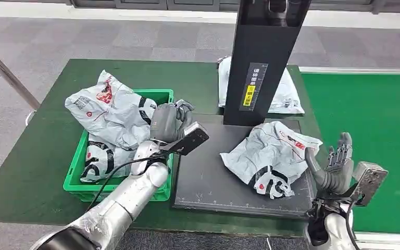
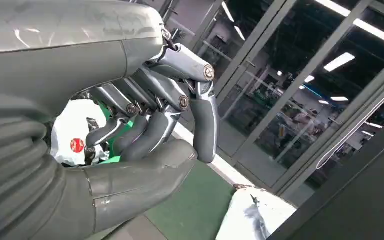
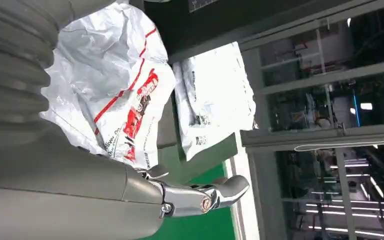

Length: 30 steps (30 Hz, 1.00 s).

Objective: Moved the parcel from conveyor to table for the left to box.

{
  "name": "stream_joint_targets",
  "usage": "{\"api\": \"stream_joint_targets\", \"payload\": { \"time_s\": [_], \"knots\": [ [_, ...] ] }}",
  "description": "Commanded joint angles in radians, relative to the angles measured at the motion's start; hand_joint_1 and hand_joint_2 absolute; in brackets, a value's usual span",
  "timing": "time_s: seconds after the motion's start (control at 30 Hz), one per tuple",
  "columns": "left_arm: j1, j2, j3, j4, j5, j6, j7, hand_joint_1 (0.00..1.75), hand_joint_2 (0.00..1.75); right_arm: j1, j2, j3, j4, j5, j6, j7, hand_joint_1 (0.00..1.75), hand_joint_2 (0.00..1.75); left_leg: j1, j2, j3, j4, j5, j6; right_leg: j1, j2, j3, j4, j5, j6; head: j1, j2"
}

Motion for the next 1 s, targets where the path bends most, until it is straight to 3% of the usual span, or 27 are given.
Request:
{"api": "stream_joint_targets", "payload": {
  "time_s": [0.03,0.17,0.2,0.23,0.57,0.67,0.7,0.73,0.83,1.0],
  "knots": [
    [-0.024,0.024,0.039,0.004,0.014,0.055,-0.023,1.75,1.75,-0.019,0.021,-0.041,0.020,0.002,-0.008,0.004,0.00,1.75,0.000,0.003,0.001,-0.001,0.000,0.000,0.001,0.002,0.001,-0.001,0.001,-0.001,0.000,0.000],
    [0.030,0.042,0.082,-0.129,-0.009,0.033,-0.033,1.75,1.75,-0.001,0.020,-0.040,0.011,0.002,-0.012,0.004,0.00,1.75,0.000,0.004,0.001,-0.001,0.000,-0.001,0.001,0.002,0.000,-0.001,0.001,-0.001,0.000,0.000],
    [0.045,0.043,0.085,-0.155,0.044,-0.003,-0.043,0.80,1.75,0.000,0.022,-0.038,0.018,0.002,-0.013,0.003,0.00,1.75,0.000,0.003,0.001,-0.001,0.000,-0.001,0.001,0.002,0.000,-0.001,0.000,-0.001,0.000,0.000],
    [0.058,0.044,0.075,-0.162,0.116,-0.070,-0.056,0.00,1.75,-0.001,0.028,-0.038,0.029,0.001,-0.012,0.002,0.00,1.75,0.000,0.004,0.002,-0.002,0.000,-0.001,0.000,0.003,0.001,-0.002,0.001,-0.001,0.000,0.000],
    [0.059,-0.067,-0.067,0.119,0.577,-0.367,-0.140,0.00,1.75,-0.071,0.021,-0.009,0.121,0.026,-0.021,0.001,0.00,1.75,0.000,0.002,0.002,-0.002,0.000,0.000,0.001,0.001,0.002,-0.003,0.001,-0.001,0.000,0.000],
    [0.060,-0.067,-0.080,0.125,0.606,-0.374,-0.139,0.00,1.75,-0.070,0.021,-0.008,0.122,0.026,-0.022,0.001,0.00,1.75,0.000,0.002,0.002,-0.003,0.000,0.000,0.001,0.001,0.002,-0.004,0.001,-0.001,0.000,0.000],
    [0.059,-0.067,-0.126,0.143,0.664,-0.380,-0.134,0.00,1.75,-0.068,0.021,-0.008,0.122,0.025,-0.027,0.000,0.00,1.75,0.000,0.001,0.001,-0.001,0.000,0.000,0.001,0.000,0.001,-0.002,0.000,0.000,0.000,0.000],
    [0.055,-0.067,-0.249,0.169,0.775,-0.355,-0.111,0.00,1.75,-0.066,0.013,-0.009,0.116,0.017,-0.036,0.001,0.00,1.75,0.000,0.002,0.002,-0.002,0.000,0.000,0.001,0.000,0.002,-0.003,0.001,0.000,0.000,0.000],
    [0.051,-0.067,-0.267,0.171,0.787,-0.345,-0.108,0.00,1.75,-0.067,0.013,-0.009,0.114,0.015,-0.038,0.001,0.00,1.75,0.000,0.002,0.001,-0.002,-0.001,-0.001,0.000,0.001,0.001,-0.002,0.000,-0.001,0.000,0.000],
    [0.036,-0.067,-0.406,0.192,0.915,-0.296,-0.060,0.00,1.75,-0.087,0.010,0.007,0.134,0.015,-0.053,0.007,0.00,1.75,0.000,0.003,0.000,-0.001,-0.001,-0.001,0.000,0.002,0.000,-0.002,0.000,-0.001,0.000,0.000]
  ]
}}
